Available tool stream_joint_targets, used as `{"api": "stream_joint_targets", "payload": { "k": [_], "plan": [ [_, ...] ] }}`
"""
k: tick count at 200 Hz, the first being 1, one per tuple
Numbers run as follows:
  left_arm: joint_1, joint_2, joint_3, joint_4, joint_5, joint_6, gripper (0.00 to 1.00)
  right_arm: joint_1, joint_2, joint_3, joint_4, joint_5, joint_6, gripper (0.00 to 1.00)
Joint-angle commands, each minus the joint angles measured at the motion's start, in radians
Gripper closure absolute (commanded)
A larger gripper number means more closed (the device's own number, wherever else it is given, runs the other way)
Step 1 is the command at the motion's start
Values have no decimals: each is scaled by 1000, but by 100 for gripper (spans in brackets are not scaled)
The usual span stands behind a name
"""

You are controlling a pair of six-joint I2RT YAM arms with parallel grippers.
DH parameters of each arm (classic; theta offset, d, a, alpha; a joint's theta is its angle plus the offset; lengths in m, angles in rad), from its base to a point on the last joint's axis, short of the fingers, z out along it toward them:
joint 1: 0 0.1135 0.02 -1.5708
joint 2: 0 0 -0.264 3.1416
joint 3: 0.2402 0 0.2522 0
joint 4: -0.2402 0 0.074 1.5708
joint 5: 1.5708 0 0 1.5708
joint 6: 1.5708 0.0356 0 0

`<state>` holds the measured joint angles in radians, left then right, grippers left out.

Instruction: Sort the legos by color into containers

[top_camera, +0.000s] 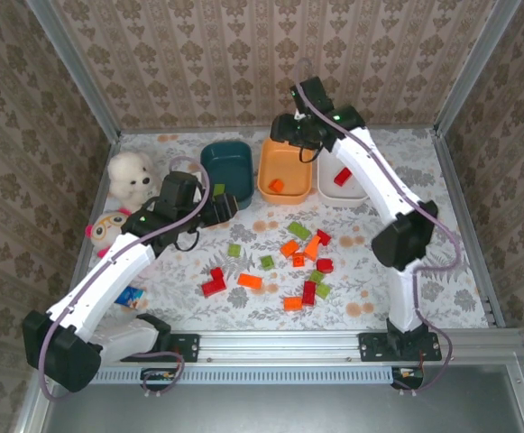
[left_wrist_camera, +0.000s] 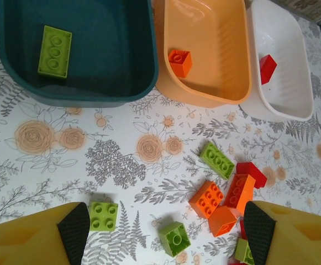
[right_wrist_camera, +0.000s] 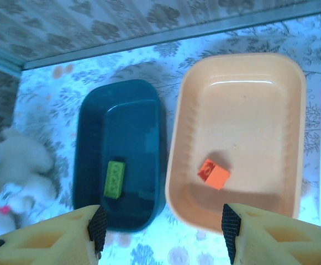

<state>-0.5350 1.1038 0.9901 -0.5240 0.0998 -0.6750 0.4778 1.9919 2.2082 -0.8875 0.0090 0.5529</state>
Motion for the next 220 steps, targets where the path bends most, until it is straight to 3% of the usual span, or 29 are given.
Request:
{"api": "stream_joint_targets", "payload": {
  "k": [1, 57, 100, 132, 170, 220],
  "plan": [
    [11, -43, -16, -60, -37, 15, 23, 58, -156, -203, 70, 36, -90, 40],
    [-2, -11, -41, -152, -20, 29, 27, 207, -555, -720, 164, 12, -122, 40],
    [-173, 125, 2, -135, -13, 118, 31, 223, -808, -1000, 139, -29, -38, 41],
    [-346, 279, 83, -76, 45, 266, 33, 207, -935, -1024, -56, 151, 58, 41],
    [-536, 519, 269, -100, 72, 391, 38, 157, -1114, -980, -166, 271, 125, 38],
    [-562, 690, 420, -141, -16, 298, 38, 110, -1168, -947, -220, 252, 150, 38]
  ]
}}
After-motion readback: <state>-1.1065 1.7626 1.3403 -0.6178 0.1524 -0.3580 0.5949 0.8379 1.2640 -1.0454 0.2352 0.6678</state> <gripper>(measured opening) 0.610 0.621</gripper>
